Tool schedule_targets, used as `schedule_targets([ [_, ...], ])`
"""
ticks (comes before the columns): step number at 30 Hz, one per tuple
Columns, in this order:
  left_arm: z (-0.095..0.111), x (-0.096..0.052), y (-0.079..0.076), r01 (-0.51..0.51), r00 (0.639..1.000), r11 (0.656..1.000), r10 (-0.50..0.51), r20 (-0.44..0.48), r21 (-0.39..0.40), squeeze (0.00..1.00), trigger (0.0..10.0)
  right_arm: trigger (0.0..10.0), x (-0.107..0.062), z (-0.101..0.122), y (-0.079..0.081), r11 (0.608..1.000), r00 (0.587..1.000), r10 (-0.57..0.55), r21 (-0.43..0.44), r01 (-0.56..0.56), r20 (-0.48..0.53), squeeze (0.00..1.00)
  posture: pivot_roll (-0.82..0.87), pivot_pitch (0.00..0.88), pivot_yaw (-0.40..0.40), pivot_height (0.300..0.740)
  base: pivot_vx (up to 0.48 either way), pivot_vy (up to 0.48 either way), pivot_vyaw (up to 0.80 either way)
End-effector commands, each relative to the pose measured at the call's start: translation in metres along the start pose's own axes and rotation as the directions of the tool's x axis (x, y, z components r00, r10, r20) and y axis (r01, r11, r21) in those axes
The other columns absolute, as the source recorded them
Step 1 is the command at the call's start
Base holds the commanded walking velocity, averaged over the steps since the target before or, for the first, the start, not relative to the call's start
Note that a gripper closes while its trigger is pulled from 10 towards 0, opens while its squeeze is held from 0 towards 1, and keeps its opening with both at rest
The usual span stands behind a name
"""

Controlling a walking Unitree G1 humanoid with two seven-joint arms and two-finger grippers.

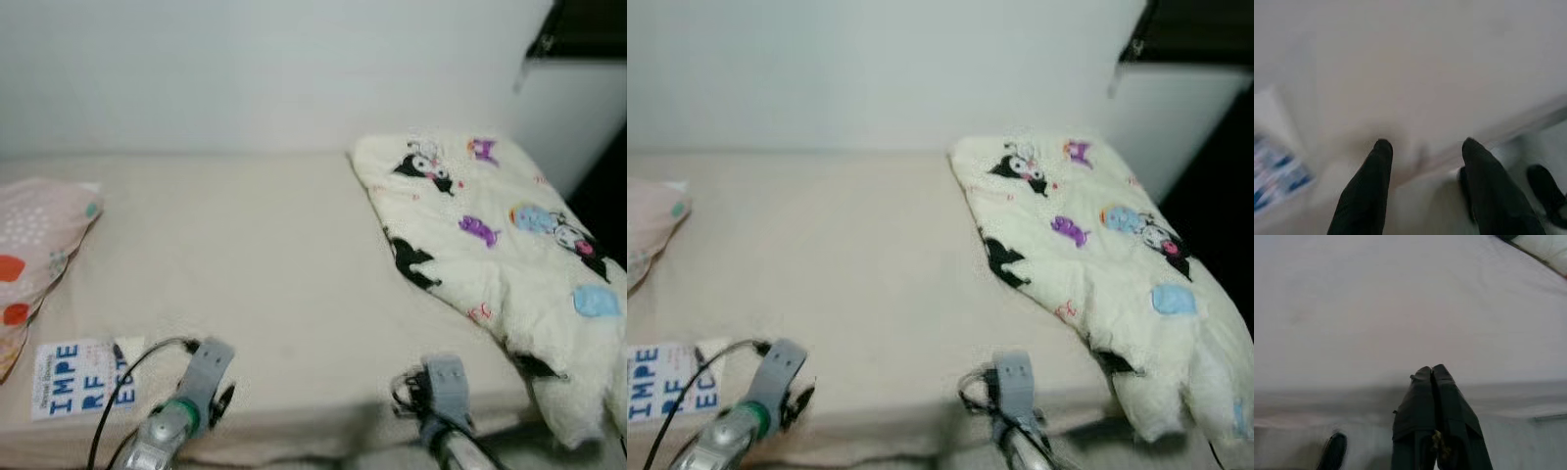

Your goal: Clean up the room

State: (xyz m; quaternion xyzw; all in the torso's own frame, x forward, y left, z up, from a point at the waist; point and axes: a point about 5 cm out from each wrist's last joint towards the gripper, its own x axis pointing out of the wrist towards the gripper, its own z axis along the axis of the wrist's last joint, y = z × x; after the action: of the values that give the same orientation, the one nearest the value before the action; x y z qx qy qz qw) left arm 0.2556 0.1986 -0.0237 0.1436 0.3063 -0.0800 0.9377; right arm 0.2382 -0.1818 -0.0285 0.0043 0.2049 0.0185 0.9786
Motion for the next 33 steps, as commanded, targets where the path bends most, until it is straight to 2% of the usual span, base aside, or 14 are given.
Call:
schedule_targets([
  [1, 0.002, 0.001, -0.006, 0.015, 1.0, 1.0, -0.015, 0.01, -0.026, 0.0, 10.0, 10.0, -0.001, -0.003, 0.001, 1.0, 1.0, 0.002, 0.007, -0.002, -0.006, 0.0, -0.03, 0.034, 0.01, 0.74, 0.0, 0.0, 0.74],
  [10, 0.007, 0.003, -0.008, 0.038, 0.998, 0.999, -0.038, 0.049, 0.017, 0.0, 10.0, 10.0, 0.006, 0.01, 0.002, 1.0, 0.999, 0.001, 0.004, -0.001, 0.034, 0.0, -0.04, 0.038, 0.013, 0.74, 0.0, 0.0, 0.72],
  [15, 0.007, 0.004, -0.01, 0.051, 0.998, 0.998, -0.052, 0.04, 0.028, 0.0, 10.0, 10.0, 0.007, 0.011, 0.005, 0.999, 0.999, 0.009, 0.044, -0.011, 0.05, 0.0, -0.04, 0.04, 0.017, 0.74, 0.0, 0.0, 0.0],
  [23, 0.008, 0.005, -0.013, 0.068, 0.997, 0.997, -0.07, 0.039, 0.047, 0.0, 10.0, 10.0, 0.005, 0.006, 0.01, 0.999, 0.999, 0.023, 0.04, -0.025, 0.038, 0.0, -0.04, 0.04, 0.017, 0.74, 0.0, 0.0, 0.0],
  [31, 0.008, 0.006, -0.014, 0.074, 0.996, 0.996, -0.076, 0.043, 0.049, 0.0, 10.0, 10.0, 0.005, 0.006, 0.01, 0.999, 0.999, 0.026, 0.038, -0.028, 0.037, 0.0, -0.04, 0.039, 0.016, 0.74, 0.0, 0.0, 0.0],
  [33, 0.009, 0.005, -0.014, 0.076, 0.995, 0.995, -0.08, 0.054, 0.071, 0.0, 10.0, 10.0, 0.005, 0.006, 0.009, 0.999, 0.999, 0.027, 0.036, -0.028, 0.039, 0.0, -0.04, 0.036, 0.013, 0.74, 0.0, 0.0, 0.0],
])
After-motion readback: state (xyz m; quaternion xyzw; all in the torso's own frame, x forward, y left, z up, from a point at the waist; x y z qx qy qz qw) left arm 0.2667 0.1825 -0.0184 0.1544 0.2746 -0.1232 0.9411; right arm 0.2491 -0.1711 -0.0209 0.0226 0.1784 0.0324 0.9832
